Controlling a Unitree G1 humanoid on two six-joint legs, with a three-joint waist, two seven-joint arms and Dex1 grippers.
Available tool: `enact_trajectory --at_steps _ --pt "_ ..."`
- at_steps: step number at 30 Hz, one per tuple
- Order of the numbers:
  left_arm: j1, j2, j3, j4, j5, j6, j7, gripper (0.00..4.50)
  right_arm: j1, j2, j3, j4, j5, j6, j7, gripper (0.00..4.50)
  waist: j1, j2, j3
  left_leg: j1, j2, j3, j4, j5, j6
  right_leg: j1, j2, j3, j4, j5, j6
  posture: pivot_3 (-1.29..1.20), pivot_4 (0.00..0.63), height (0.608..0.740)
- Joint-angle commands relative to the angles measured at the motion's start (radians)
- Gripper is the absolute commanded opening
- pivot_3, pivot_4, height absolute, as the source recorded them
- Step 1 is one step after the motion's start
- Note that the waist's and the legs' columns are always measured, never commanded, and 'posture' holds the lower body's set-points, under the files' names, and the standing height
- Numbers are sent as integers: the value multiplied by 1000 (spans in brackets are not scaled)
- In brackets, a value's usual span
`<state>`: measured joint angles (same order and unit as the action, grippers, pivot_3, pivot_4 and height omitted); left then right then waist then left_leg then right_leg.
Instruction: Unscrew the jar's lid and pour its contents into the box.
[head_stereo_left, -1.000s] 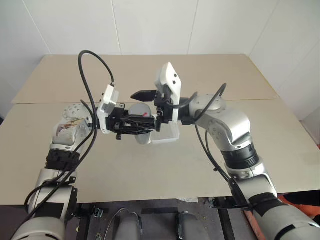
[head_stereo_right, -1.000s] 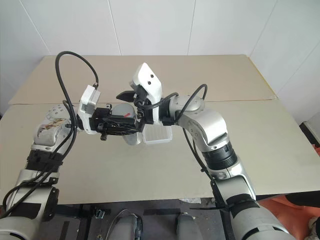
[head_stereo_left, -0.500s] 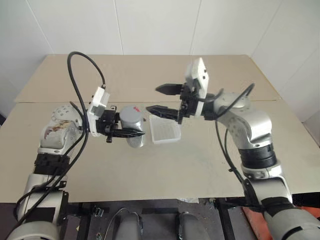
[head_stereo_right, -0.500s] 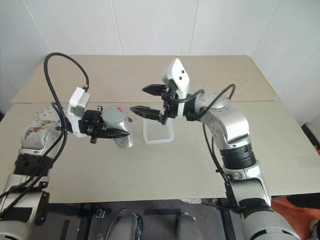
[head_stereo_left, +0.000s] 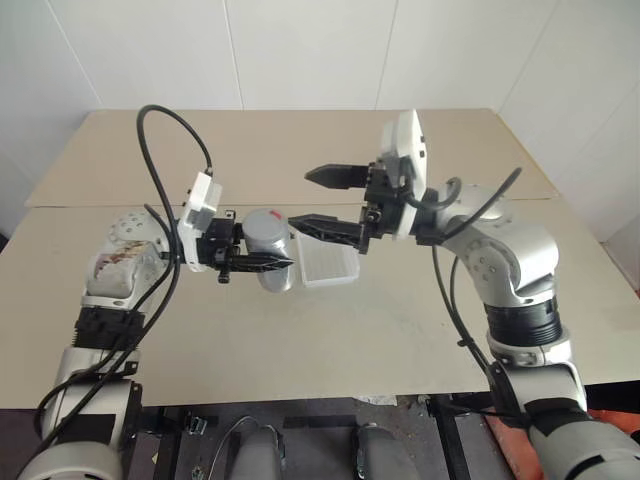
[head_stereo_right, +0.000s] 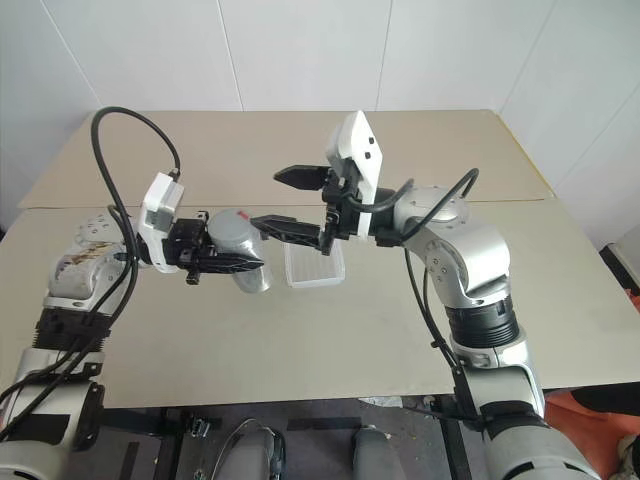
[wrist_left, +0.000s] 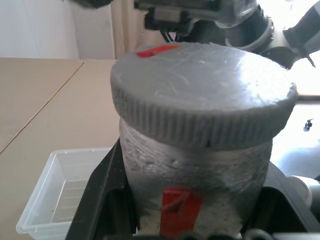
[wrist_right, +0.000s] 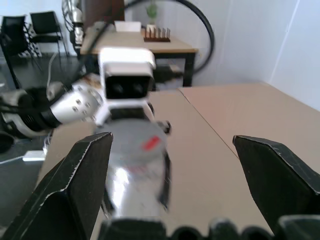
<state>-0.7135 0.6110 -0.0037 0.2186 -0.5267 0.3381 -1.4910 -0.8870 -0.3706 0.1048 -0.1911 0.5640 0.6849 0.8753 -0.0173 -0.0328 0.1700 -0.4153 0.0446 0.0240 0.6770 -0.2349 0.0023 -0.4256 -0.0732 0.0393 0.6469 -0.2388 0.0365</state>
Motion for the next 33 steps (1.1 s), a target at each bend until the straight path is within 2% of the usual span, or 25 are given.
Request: enact_trajectory --at_steps 1,9,17,33 --pt "-38 -6 6 -7 2 -16 5 1955 -46 34 22 -31 -2 -6 -22 4482 0 0 0 0 0 0 0 0 0 0 0 0 0 0 0 0 150 740" --pt "-38 -11 10 -14 7 -16 7 1955 -87 105 119 48 -103 -57 -43 4482 0 0 0 0 0 0 0 0 0 0 0 0 0 0 0 0 150 740" --pt "-19 -2 15 -37 1 -8 9 1955 -102 142 143 78 -175 -65 -71 4482 0 0 0 0 0 0 0 0 0 0 0 0 1 0 0 0 150 740" --pt "2 38 29 -57 -11 0 1 1955 -55 54 74 72 -185 -62 -64 4482 0 0 0 0 0 0 0 0 0 0 0 0 0 0 0 0 150 740"
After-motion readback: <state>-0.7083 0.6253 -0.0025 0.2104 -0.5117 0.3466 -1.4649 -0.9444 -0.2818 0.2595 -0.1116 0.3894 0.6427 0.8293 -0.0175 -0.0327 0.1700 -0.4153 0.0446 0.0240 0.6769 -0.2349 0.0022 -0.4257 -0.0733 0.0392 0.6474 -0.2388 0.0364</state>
